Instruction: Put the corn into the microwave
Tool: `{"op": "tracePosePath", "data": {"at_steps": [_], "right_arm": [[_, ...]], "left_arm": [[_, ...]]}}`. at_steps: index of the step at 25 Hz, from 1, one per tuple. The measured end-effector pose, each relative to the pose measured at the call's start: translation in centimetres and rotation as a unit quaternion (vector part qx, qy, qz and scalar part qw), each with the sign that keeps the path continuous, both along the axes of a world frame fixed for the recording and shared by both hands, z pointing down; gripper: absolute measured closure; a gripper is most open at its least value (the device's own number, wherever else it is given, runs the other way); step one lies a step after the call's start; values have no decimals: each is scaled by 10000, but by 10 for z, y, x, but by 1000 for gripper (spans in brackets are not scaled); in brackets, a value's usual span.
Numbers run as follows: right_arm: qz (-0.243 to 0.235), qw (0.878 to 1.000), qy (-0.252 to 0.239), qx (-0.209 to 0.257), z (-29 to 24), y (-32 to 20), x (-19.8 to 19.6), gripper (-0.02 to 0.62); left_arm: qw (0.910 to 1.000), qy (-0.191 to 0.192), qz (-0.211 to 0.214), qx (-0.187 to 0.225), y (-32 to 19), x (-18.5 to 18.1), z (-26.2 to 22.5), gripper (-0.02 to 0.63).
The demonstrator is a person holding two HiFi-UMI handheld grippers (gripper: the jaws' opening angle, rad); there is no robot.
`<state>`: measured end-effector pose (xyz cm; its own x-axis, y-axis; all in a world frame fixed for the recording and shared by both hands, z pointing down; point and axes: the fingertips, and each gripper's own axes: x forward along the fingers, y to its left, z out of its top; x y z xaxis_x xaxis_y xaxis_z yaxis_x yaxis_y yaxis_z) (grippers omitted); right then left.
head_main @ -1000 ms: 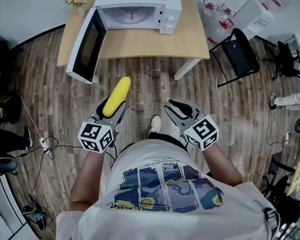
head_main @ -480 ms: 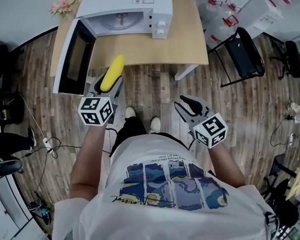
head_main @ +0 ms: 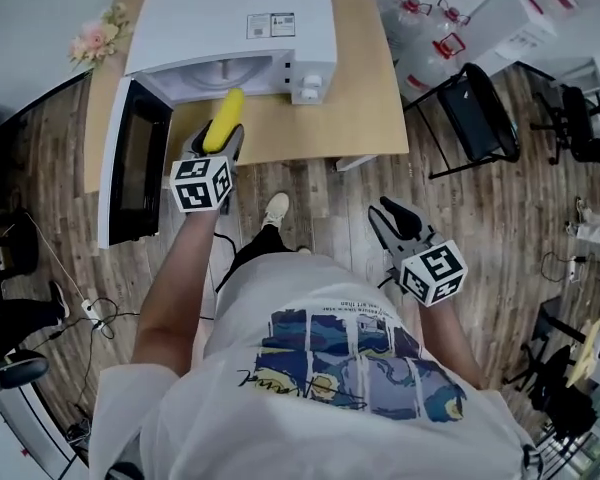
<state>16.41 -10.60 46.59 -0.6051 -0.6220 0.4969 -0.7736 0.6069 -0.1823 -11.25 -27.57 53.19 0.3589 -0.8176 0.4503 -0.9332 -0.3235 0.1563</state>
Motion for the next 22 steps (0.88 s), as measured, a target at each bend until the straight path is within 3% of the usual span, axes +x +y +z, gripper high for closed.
{"op": "tracePosePath", "data": {"at_steps": [10,22], "right_arm": [[795,9967,131,-45,-8,-57,10,503],[1566,9870,289,-233,-5,-72,28,503]], "left_arm": [[9993,-342,61,-118,-120,1,40,354],[9971,-702,80,-275,-197,16,81,354]]}}
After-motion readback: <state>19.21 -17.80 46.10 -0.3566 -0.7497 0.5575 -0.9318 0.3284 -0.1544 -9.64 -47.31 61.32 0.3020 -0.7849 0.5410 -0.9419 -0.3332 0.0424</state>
